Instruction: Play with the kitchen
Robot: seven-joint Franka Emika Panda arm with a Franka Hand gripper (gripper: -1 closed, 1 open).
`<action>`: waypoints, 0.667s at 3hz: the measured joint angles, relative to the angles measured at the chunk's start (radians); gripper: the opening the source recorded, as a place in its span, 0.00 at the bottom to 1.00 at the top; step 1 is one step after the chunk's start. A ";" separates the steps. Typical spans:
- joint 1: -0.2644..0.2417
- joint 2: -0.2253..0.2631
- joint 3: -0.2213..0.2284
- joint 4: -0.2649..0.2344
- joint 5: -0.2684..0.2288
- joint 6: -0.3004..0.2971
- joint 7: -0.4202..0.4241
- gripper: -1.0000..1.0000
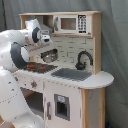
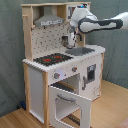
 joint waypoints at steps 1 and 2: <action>-0.021 0.000 0.072 0.009 0.000 0.076 -0.044 0.00; -0.062 -0.001 0.146 0.033 0.000 0.120 -0.091 0.00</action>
